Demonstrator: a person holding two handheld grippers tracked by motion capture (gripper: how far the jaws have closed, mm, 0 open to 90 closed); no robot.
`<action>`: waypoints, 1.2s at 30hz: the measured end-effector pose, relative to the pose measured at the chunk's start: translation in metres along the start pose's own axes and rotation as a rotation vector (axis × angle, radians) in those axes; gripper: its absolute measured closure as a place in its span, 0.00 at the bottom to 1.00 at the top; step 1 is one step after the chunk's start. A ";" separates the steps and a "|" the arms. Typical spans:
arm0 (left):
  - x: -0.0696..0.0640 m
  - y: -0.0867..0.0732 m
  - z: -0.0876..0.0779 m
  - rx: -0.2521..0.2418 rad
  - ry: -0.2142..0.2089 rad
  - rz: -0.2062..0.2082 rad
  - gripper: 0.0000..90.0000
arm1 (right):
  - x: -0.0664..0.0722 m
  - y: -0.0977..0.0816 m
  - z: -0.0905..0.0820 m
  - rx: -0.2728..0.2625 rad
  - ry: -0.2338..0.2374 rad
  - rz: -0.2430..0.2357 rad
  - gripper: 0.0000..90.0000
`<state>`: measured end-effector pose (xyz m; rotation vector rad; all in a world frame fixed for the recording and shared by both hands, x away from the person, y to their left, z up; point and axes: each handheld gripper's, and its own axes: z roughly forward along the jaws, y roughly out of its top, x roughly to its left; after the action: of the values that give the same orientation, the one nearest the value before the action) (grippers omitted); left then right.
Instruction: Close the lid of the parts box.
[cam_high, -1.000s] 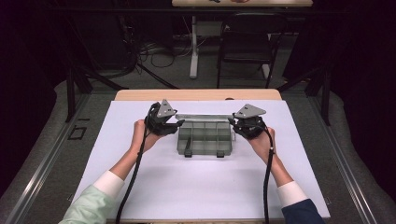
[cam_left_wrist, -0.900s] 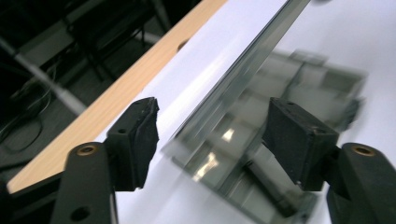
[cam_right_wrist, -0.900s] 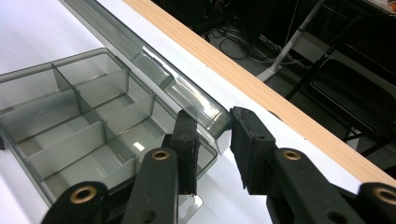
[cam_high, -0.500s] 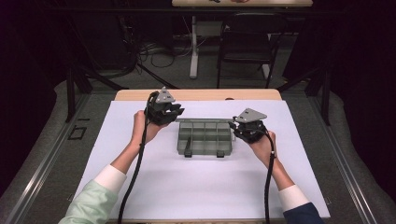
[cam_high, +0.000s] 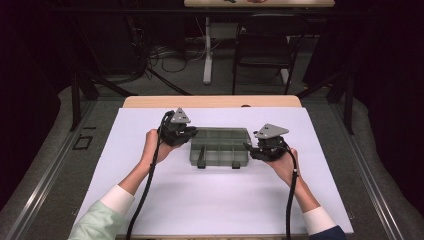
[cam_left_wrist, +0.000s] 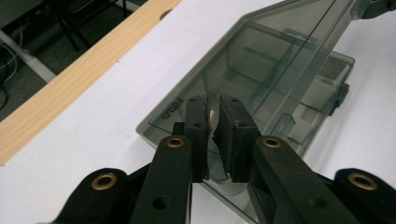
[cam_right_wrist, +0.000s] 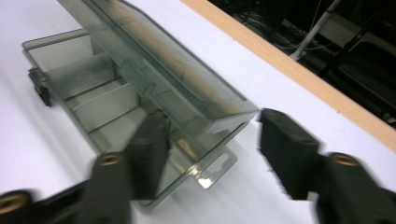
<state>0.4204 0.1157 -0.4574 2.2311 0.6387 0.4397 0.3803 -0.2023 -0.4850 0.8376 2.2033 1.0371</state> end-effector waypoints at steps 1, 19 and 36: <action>-0.001 -0.003 0.001 -0.004 -0.005 -0.001 0.92 | 0.001 -0.001 -0.001 -0.004 0.006 0.010 0.32; -0.011 -0.038 0.012 -0.049 -0.057 -0.061 0.98 | 0.017 -0.002 -0.002 -0.025 0.067 0.027 0.99; -0.016 -0.050 0.025 -0.022 -0.063 -0.053 0.97 | 0.023 -0.015 0.016 0.044 0.059 0.015 0.99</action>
<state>0.4041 0.1212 -0.5129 2.1934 0.6546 0.3465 0.3725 -0.1856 -0.5107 0.8542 2.2802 1.0361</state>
